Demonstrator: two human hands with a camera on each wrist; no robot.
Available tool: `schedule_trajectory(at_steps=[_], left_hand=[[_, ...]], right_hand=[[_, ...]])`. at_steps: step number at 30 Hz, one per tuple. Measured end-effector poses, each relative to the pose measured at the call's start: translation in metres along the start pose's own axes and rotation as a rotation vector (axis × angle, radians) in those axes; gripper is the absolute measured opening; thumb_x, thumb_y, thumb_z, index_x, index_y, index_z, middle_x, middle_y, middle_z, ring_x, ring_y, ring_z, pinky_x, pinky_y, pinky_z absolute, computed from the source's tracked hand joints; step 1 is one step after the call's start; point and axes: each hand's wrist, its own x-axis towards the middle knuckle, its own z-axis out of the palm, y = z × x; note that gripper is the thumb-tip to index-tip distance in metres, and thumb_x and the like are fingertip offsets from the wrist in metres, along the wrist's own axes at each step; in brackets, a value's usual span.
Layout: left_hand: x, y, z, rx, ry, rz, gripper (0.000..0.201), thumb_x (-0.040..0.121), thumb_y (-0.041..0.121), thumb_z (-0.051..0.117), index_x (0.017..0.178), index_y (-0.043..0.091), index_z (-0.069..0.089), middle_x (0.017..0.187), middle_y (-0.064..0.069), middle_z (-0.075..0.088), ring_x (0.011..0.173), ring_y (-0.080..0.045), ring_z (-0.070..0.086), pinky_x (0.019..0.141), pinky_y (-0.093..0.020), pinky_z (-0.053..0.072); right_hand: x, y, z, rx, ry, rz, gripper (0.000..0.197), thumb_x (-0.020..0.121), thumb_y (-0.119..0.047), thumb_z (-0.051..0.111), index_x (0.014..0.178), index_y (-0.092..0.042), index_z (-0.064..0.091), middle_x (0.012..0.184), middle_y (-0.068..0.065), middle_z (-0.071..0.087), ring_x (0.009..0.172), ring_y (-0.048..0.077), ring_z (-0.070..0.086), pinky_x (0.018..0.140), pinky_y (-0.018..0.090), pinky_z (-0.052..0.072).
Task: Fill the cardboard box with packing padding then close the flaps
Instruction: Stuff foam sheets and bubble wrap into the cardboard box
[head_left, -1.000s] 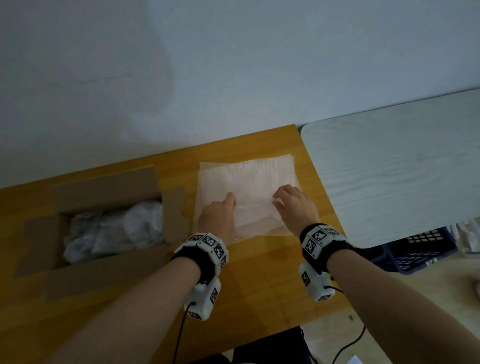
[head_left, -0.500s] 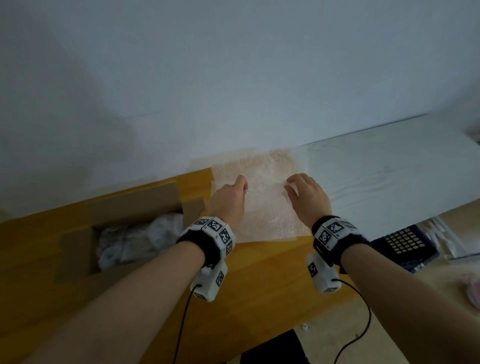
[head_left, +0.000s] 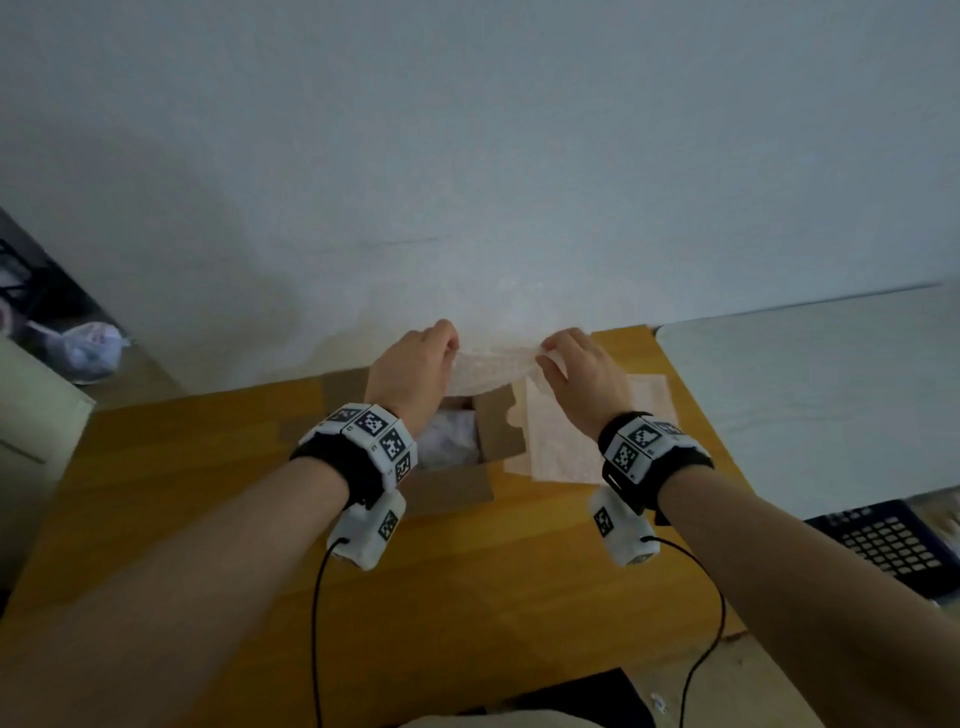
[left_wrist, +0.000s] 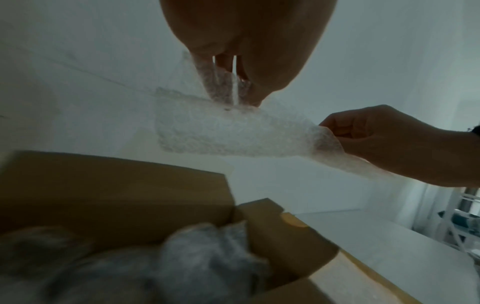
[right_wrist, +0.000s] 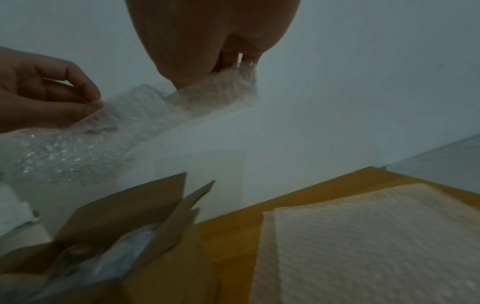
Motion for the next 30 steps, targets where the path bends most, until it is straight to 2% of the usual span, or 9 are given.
schedule_trajectory(at_steps=[6, 9, 13, 16, 18, 23, 26, 28, 30], left_hand=[[-0.049, -0.058, -0.023, 0.071, -0.011, -0.084, 0.015, 0.099, 0.019, 0.042, 0.103, 0.01, 0.053, 0.086, -0.005, 0.058, 0.069, -0.017, 0.048, 0.057, -0.027, 0.035], [-0.068, -0.081, -0.021, 0.091, -0.042, -0.101, 0.015, 0.099, 0.018, 0.042, 0.103, 0.009, 0.054, 0.086, -0.005, 0.061, 0.067, -0.015, 0.048, 0.05, -0.02, 0.029], [-0.085, -0.098, -0.014, 0.067, -0.096, -0.123, 0.016, 0.1, 0.02, 0.041, 0.099, 0.011, 0.054, 0.083, 0.0, 0.059, 0.067, -0.013, 0.05, 0.048, -0.013, 0.025], [-0.089, -0.107, -0.006, 0.017, -0.17, -0.125, 0.016, 0.099, 0.021, 0.041, 0.096, 0.013, 0.055, 0.085, 0.0, 0.061, 0.069, -0.014, 0.053, 0.052, -0.013, 0.031], [-0.09, -0.113, 0.0, 0.009, -0.209, -0.123, 0.014, 0.098, 0.018, 0.045, 0.096, 0.013, 0.058, 0.092, -0.002, 0.063, 0.076, -0.013, 0.054, 0.058, -0.014, 0.036], [-0.091, -0.124, 0.002, 0.114, -0.348, -0.102, 0.019, 0.095, 0.024, 0.052, 0.107, 0.018, 0.065, 0.117, 0.004, 0.055, 0.101, -0.014, 0.054, 0.079, -0.025, 0.048], [-0.09, -0.13, 0.002, 0.116, -0.431, -0.082, 0.028, 0.098, 0.027, 0.045, 0.116, 0.017, 0.064, 0.123, 0.001, 0.055, 0.111, -0.017, 0.05, 0.089, -0.03, 0.045], [-0.09, -0.132, 0.004, 0.089, -0.434, -0.061, 0.032, 0.1, 0.027, 0.04, 0.119, 0.015, 0.062, 0.123, -0.002, 0.059, 0.114, -0.018, 0.049, 0.094, -0.033, 0.043], [-0.092, -0.132, 0.002, 0.027, -0.382, -0.069, 0.029, 0.099, 0.019, 0.042, 0.119, 0.015, 0.062, 0.12, -0.003, 0.062, 0.112, -0.019, 0.051, 0.093, -0.034, 0.045]], right_hand=[[-0.002, -0.056, 0.038, 0.031, -0.116, -0.141, 0.015, 0.089, -0.012, 0.058, 0.095, 0.0, 0.063, 0.097, 0.015, 0.066, 0.083, 0.033, 0.063, 0.064, 0.031, 0.045], [-0.009, -0.072, 0.054, -0.005, -0.209, -0.154, 0.018, 0.091, -0.019, 0.056, 0.1, -0.004, 0.063, 0.104, 0.011, 0.064, 0.091, 0.031, 0.061, 0.074, 0.04, 0.05], [-0.014, -0.08, 0.068, -0.061, -0.345, -0.193, 0.02, 0.092, -0.02, 0.054, 0.104, -0.006, 0.062, 0.109, 0.009, 0.062, 0.1, 0.026, 0.058, 0.077, 0.033, 0.048], [-0.011, -0.079, 0.073, -0.115, -0.42, -0.171, 0.018, 0.092, -0.023, 0.053, 0.105, -0.011, 0.06, 0.11, 0.004, 0.06, 0.103, 0.022, 0.056, 0.077, 0.032, 0.049], [-0.008, -0.079, 0.074, -0.141, -0.487, -0.146, 0.017, 0.092, -0.024, 0.054, 0.105, -0.014, 0.059, 0.111, 0.002, 0.059, 0.102, 0.021, 0.056, 0.077, 0.034, 0.052], [-0.001, -0.08, 0.074, -0.176, -0.685, -0.099, 0.021, 0.091, -0.022, 0.054, 0.111, -0.019, 0.059, 0.117, 0.001, 0.057, 0.103, 0.023, 0.059, 0.083, 0.038, 0.052], [0.002, -0.076, 0.076, -0.189, -0.771, -0.095, 0.028, 0.093, -0.017, 0.05, 0.118, -0.02, 0.061, 0.122, 0.002, 0.059, 0.109, 0.023, 0.058, 0.089, 0.037, 0.051], [0.003, -0.074, 0.076, -0.187, -0.807, -0.094, 0.031, 0.093, -0.015, 0.049, 0.121, -0.019, 0.061, 0.126, 0.002, 0.06, 0.112, 0.022, 0.058, 0.093, 0.035, 0.05], [0.003, -0.072, 0.073, -0.168, -0.823, -0.087, 0.032, 0.093, -0.014, 0.048, 0.122, -0.018, 0.061, 0.127, 0.002, 0.061, 0.115, 0.022, 0.057, 0.096, 0.035, 0.049]])
